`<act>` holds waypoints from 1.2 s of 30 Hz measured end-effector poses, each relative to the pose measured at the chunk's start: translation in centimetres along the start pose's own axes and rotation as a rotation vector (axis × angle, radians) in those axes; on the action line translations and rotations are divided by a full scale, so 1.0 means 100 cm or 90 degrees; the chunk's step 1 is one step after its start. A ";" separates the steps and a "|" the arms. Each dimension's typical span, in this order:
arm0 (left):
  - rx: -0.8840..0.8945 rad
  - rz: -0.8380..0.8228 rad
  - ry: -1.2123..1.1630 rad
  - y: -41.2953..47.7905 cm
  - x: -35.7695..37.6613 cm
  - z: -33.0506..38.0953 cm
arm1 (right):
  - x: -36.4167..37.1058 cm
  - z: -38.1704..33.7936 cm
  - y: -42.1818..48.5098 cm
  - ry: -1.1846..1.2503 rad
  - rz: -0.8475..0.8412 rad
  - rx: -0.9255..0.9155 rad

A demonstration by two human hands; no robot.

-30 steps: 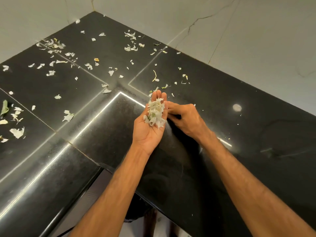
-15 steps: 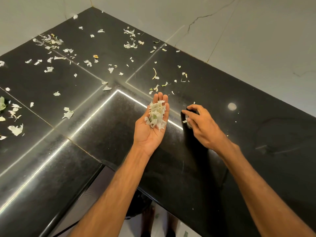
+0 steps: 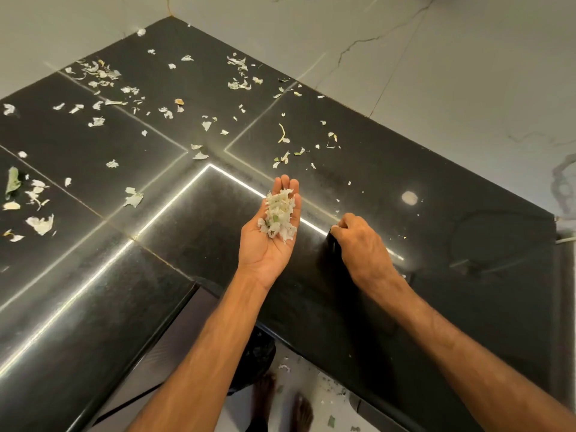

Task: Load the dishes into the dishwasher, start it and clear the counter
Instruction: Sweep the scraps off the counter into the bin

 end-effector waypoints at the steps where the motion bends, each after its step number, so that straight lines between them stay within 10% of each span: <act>1: 0.002 0.001 -0.004 -0.005 -0.003 0.001 | 0.000 -0.001 0.002 -0.008 -0.006 0.004; 11: 0.042 0.003 -0.016 -0.085 -0.049 0.011 | -0.005 -0.052 -0.028 0.080 0.003 0.070; 22: 0.065 0.056 -0.038 -0.215 -0.159 0.005 | 0.001 -0.141 -0.185 0.890 0.023 0.293; 36: 0.108 0.289 0.133 -0.171 -0.373 0.013 | 0.256 -0.218 -0.233 0.985 0.102 0.627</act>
Point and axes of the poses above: each hand's wrist, its own y-axis towards the middle knuckle, its own x-axis out of the palm, z = x × y, the point moved 5 cm from there along y, towards the middle knuckle, and after that the axes turned 1 degree about -x, right-handed, at the moved point
